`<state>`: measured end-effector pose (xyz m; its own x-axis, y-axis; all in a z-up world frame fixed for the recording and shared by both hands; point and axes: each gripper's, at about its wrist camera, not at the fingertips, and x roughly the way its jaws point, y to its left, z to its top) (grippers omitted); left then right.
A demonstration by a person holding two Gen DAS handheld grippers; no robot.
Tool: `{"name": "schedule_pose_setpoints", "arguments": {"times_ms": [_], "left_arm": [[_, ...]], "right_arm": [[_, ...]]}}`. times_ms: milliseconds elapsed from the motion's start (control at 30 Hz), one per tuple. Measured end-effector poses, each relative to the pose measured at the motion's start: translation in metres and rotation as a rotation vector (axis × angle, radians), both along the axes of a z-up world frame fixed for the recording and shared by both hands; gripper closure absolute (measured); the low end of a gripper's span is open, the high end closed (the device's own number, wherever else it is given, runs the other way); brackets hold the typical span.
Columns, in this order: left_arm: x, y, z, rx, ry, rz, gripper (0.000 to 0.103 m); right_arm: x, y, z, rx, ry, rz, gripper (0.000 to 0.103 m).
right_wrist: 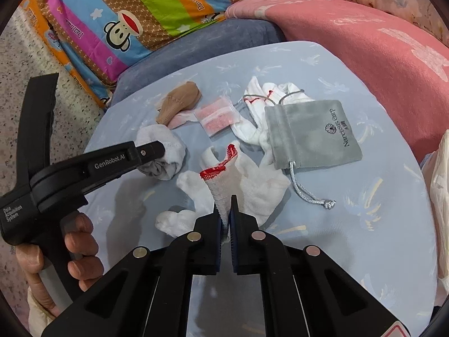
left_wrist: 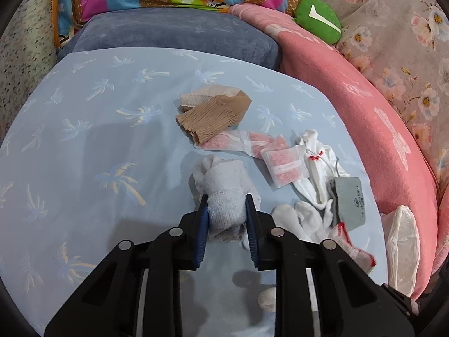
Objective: Collect trash
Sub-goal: 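Grasp the grey rolled sock with the left tool while the right tool grasps the white glove, then carry the sock and glove over the white bin and open both tools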
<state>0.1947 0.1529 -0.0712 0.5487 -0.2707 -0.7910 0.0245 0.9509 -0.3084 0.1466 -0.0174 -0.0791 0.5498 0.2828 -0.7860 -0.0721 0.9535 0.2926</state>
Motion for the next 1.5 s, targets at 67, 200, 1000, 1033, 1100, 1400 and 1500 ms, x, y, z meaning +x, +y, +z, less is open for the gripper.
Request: {"name": "schedule_pose_setpoints", "arguments": {"times_ms": [67, 200, 1000, 1033, 1100, 1400, 1500], "left_arm": [[-0.004, -0.004, 0.007, 0.003, -0.014, -0.004, 0.079], [-0.014, -0.013, 0.022, 0.016, -0.047, -0.021, 0.079], [-0.082, -0.134, 0.087, 0.066, -0.201, -0.252, 0.079], [-0.085, -0.140, 0.088, 0.068, -0.204, -0.263, 0.079], [-0.089, -0.153, 0.091, 0.071, -0.209, -0.288, 0.079], [-0.108, -0.211, 0.097, 0.085, -0.225, -0.399, 0.079], [-0.114, -0.232, 0.097, 0.089, -0.225, -0.439, 0.079]], "right_arm": [[-0.003, -0.002, 0.011, 0.006, -0.022, -0.002, 0.098], [-0.010, -0.010, 0.033, 0.016, -0.070, -0.015, 0.098], [-0.085, -0.136, 0.125, 0.057, -0.286, -0.239, 0.098], [-0.089, -0.144, 0.127, 0.058, -0.291, -0.252, 0.098], [-0.097, -0.160, 0.130, 0.058, -0.300, -0.277, 0.098], [-0.128, -0.223, 0.135, 0.058, -0.322, -0.386, 0.098], [-0.136, -0.242, 0.135, 0.056, -0.322, -0.417, 0.098]]}}
